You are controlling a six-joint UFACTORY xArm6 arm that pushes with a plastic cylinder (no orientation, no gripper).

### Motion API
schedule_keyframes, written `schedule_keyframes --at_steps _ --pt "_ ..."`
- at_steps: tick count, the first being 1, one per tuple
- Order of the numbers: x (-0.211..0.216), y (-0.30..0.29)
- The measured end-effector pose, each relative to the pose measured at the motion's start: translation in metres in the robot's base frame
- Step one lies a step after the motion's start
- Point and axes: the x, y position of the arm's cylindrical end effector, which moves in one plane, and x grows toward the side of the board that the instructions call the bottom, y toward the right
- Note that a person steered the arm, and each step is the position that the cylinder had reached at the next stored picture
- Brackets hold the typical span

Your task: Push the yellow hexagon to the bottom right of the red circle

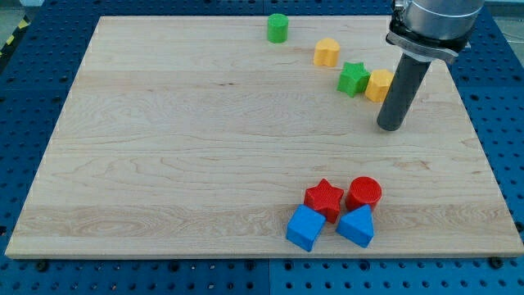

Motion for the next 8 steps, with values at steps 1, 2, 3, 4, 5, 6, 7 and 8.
schedule_keyframes --at_steps 1,2,3,4,5,6,7,8 --pt "-0.001 0.030" --pt "-0.017 0.097" --pt "-0.067 0.124" --pt "-0.105 0.104" --pt "-0.103 0.070" --pt "-0.086 0.045" --pt "-0.041 0.044" --pt "-0.025 0.048"
